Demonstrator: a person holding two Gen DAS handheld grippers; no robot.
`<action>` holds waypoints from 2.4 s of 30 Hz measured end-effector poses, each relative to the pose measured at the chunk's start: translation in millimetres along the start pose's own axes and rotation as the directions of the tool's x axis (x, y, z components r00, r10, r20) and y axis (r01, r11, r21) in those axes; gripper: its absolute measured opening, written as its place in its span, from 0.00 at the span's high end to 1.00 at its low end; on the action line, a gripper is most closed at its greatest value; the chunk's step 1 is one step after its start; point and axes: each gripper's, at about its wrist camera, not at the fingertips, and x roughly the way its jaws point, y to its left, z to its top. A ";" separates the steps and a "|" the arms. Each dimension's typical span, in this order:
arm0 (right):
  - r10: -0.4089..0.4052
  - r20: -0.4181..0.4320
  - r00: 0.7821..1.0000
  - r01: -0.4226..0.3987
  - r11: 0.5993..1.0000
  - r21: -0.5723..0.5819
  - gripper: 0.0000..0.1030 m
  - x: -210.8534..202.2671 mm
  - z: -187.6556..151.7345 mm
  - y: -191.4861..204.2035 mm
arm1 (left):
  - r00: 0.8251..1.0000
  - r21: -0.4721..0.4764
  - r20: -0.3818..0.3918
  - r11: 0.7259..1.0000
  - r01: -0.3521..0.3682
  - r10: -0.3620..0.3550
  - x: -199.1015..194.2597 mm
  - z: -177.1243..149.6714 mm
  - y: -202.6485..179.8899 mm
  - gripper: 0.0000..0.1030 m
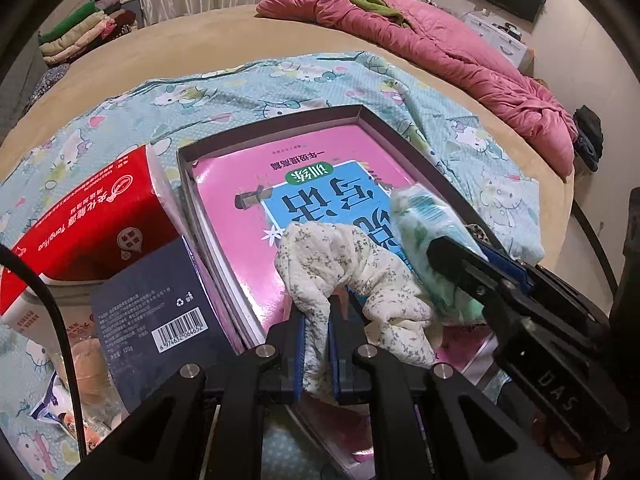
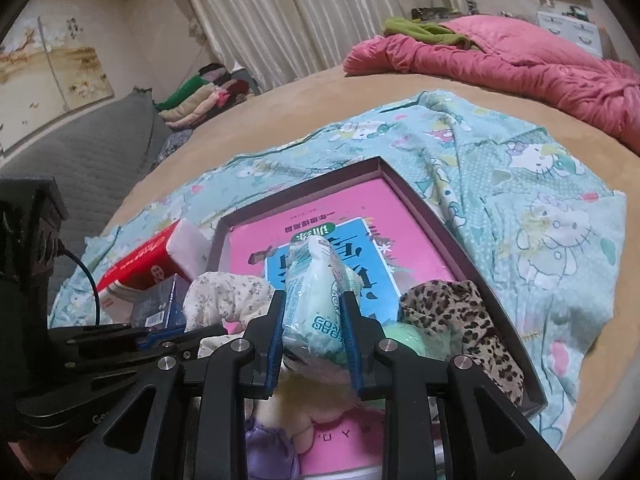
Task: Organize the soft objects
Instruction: 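Lower the scrunchie onto the tray and open the left while the right releases the wipe pack, then move both open grippers back from the tray toward the remaining pile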
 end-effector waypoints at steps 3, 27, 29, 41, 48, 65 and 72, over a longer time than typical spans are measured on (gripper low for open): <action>0.009 -0.009 1.000 -0.010 1.000 -0.021 0.72 3.1 -2.7 3.1 | 1.000 -0.002 -0.006 1.000 -0.002 0.002 1.9 0.2 -0.1 0.90; 0.038 0.132 0.990 -0.037 0.999 -0.007 0.48 -28.4 2.9 -6.6 | 1.000 0.008 -0.002 1.000 0.004 -0.004 -1.8 5.3 -6.4 0.83; 0.032 0.133 0.991 -0.031 0.999 -0.010 0.46 -28.7 3.0 -7.1 | 1.000 0.006 0.000 1.000 0.004 -0.004 -2.2 5.3 -6.6 0.82; -0.004 0.180 0.984 0.005 1.000 -0.006 0.37 -39.9 3.5 -12.4 | 0.999 -0.004 0.047 1.000 -0.019 0.019 -21.9 3.5 -8.1 0.54; -0.025 0.207 0.978 0.028 1.000 -0.011 0.30 -45.0 4.1 -11.2 | 0.996 -0.002 0.072 0.998 -0.057 0.056 -37.6 3.7 -5.6 0.41; -0.064 0.217 0.974 0.080 0.995 -0.067 0.23 -45.4 1.0 1.2 | 0.987 -0.015 0.125 0.995 -0.097 0.098 -64.4 -4.7 4.5 0.27; -0.060 0.223 0.973 0.085 0.991 -0.101 0.23 -48.5 0.0 10.4 | 0.986 -0.042 0.131 0.994 -0.102 0.107 -73.8 -11.1 16.0 0.22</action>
